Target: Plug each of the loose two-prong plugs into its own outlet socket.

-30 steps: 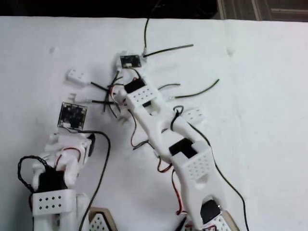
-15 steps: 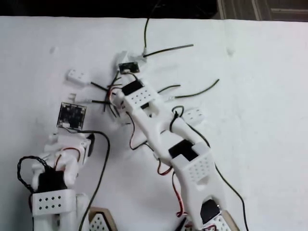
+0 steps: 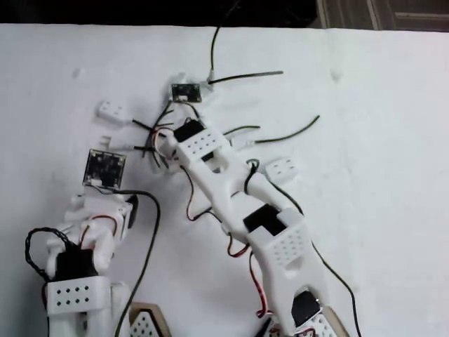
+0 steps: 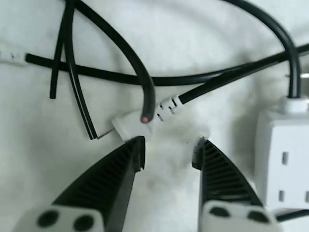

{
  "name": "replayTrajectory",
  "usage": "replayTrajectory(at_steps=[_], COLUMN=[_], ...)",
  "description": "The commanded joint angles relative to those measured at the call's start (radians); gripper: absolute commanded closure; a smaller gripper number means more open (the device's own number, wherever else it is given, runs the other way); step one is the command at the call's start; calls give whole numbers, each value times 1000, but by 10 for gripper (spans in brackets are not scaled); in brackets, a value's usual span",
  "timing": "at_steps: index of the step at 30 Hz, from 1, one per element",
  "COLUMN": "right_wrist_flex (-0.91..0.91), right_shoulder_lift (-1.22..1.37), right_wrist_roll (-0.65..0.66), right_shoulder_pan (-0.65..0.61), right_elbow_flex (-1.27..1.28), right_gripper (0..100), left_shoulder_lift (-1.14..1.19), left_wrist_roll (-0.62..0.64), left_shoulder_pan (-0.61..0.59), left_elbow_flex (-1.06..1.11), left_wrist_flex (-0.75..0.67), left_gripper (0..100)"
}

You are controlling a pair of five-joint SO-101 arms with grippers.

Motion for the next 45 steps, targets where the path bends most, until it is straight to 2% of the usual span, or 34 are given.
replayTrajectory(at_steps=[1,9,15,21,30,45], right_wrist_flex=[-19,104,74,59,185,193], right_shoulder_lift=[-13,2,28,177,266,367], right_wrist_roll=[-12,-57,-81,-83,-129,-129], right_shoulder_pan=[-15,-12,1,7,45,70], right_elbow_flex=[-31,-184,-210,-253,-382,-436], right_gripper=[837,834,834,834,861,872], left_shoulder_lift=[-16,-16,-16,-16,-16,-16], left_wrist_roll=[3,3,3,3,3,3], left_shoulder_pan=[-5,-5,-5,-5,-5,-5], left_elbow_flex=[-6,-6,-5,-5,-5,-3], left_wrist_flex=[-23,-23,-21,-20,-18,-17], left_gripper=[771,771,772,771,771,771])
